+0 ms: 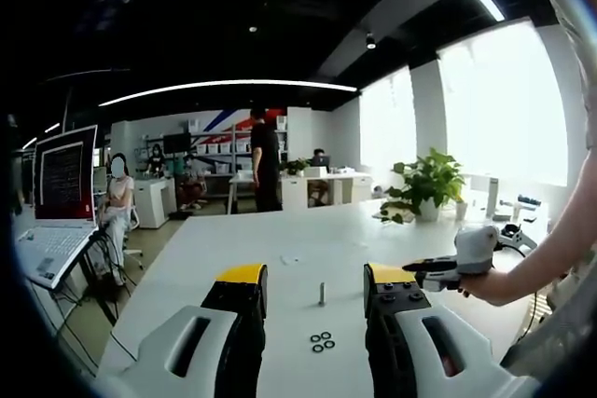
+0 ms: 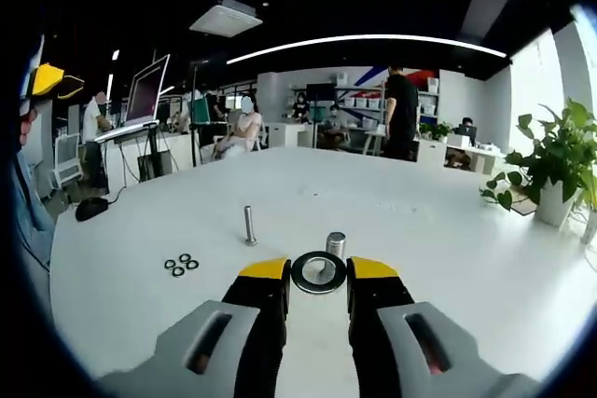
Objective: Place the washer onto the threaded stud by aligning its center hole with the stud, sliding it down to the base, and recovering from edge contact or off-axis alignment until the washer reaches the visible bottom stop.
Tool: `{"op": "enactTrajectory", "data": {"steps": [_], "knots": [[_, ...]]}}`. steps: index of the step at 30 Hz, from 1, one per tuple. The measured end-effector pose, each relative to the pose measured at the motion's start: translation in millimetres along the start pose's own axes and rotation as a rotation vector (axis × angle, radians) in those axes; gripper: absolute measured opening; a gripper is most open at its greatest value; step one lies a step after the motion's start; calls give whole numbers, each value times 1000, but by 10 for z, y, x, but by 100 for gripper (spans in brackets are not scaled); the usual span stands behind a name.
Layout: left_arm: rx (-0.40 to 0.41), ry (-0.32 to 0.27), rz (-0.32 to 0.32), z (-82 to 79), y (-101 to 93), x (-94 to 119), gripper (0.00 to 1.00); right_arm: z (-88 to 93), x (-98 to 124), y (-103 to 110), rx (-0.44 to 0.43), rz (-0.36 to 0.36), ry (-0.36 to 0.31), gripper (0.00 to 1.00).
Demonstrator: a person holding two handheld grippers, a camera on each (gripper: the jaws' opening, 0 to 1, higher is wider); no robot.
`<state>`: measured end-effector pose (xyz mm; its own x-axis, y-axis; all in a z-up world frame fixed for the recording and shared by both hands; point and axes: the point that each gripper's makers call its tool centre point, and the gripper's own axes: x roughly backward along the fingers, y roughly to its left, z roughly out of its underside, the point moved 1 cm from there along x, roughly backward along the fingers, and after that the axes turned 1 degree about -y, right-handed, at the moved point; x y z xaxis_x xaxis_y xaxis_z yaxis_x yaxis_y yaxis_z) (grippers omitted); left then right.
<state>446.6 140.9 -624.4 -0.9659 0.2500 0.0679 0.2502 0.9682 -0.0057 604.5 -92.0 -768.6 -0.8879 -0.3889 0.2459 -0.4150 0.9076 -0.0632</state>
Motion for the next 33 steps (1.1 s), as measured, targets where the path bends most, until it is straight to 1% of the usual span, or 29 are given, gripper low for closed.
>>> {"op": "enactTrajectory", "data": {"steps": [13,23,33], "knots": [[2,-1,-5,3,34,-6,40,-114,-133,-23,10,-1,-4,25],[5,2,-8,18,42,8,40,-153,-198,-16,20,-1,-7,24],[4,6,-11,28,65,23,40,-190,-287,-43,7,3,-8,25]]}}
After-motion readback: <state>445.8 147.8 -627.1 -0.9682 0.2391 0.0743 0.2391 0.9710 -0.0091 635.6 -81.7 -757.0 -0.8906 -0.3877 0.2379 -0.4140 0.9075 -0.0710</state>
